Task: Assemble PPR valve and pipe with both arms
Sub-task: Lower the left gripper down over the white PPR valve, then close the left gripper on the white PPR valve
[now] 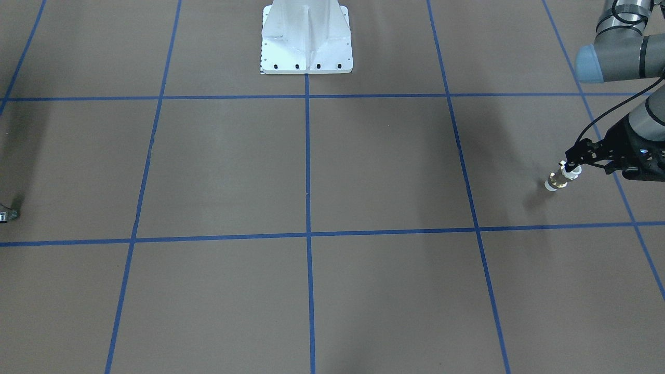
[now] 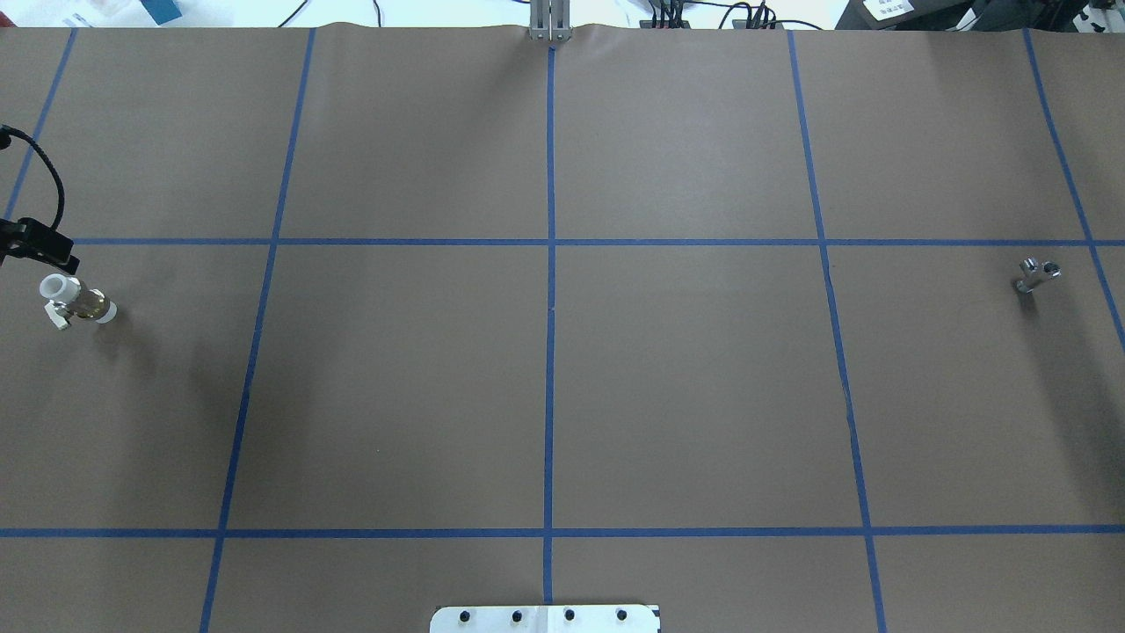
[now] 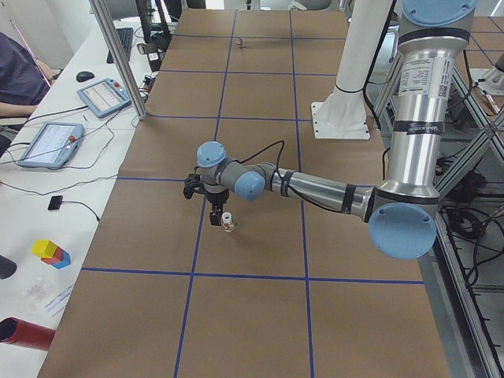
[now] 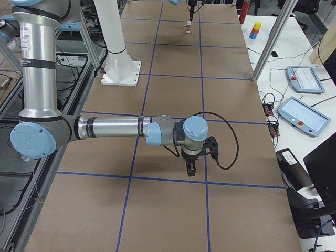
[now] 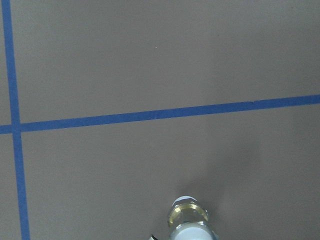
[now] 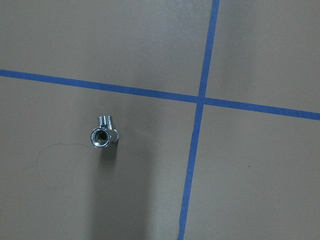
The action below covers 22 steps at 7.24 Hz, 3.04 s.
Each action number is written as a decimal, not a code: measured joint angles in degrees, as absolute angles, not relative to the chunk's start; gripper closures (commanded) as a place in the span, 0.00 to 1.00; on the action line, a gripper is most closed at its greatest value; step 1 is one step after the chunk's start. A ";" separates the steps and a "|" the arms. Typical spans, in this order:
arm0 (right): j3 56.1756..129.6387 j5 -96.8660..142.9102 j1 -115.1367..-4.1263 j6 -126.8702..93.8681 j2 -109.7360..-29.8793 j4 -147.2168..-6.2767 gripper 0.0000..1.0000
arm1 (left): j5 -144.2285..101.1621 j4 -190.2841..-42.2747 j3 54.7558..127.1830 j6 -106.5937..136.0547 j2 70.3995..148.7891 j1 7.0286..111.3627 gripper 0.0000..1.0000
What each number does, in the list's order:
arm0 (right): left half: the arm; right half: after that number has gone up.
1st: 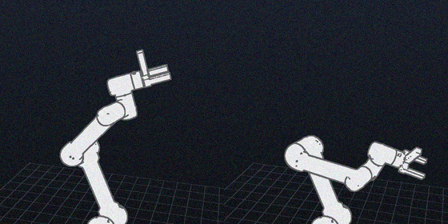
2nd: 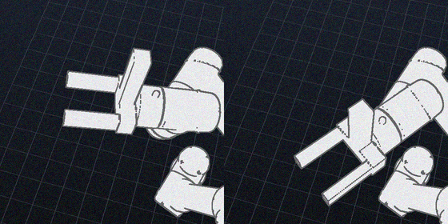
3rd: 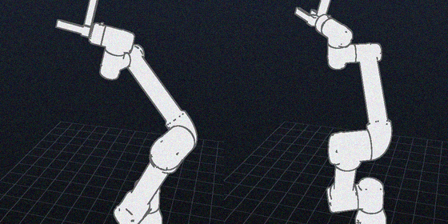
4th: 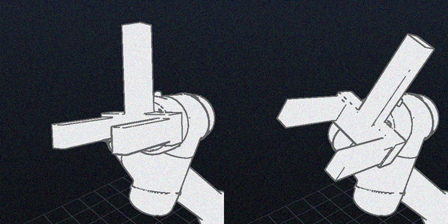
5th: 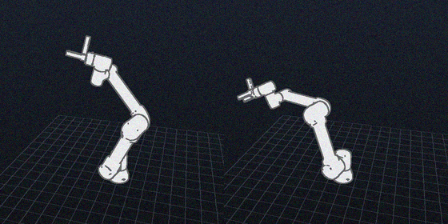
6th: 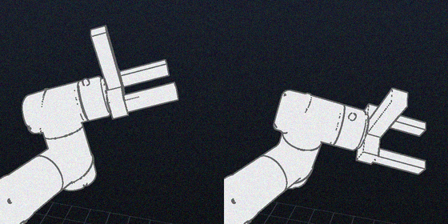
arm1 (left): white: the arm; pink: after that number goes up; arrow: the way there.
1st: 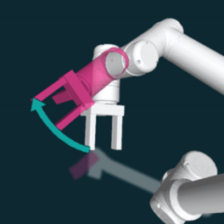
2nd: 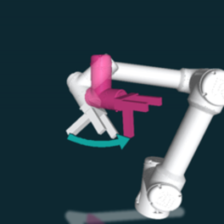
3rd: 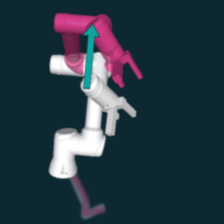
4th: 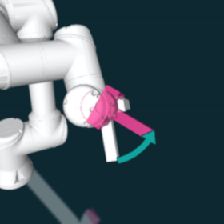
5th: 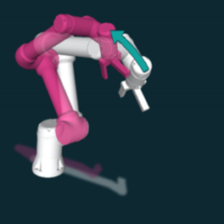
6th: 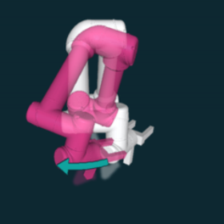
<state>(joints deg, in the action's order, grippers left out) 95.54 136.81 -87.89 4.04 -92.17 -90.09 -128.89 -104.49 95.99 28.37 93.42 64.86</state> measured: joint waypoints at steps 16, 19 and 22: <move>94.33 136.48 -87.71 4.13 -91.94 -89.91 0.00 | -128.67 -106.50 92.53 28.93 93.48 60.74 0.33; 94.31 136.67 -87.72 4.08 -91.93 -89.89 0.00 | -128.64 -106.45 92.74 28.92 93.46 60.73 0.59; 94.32 137.01 -87.72 4.04 -91.93 -89.90 0.00 | -128.44 -106.44 93.19 28.93 93.49 60.73 1.00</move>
<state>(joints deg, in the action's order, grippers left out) 94.32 137.01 -87.72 4.04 -91.93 -89.90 -128.44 -106.44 93.19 28.93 93.49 60.73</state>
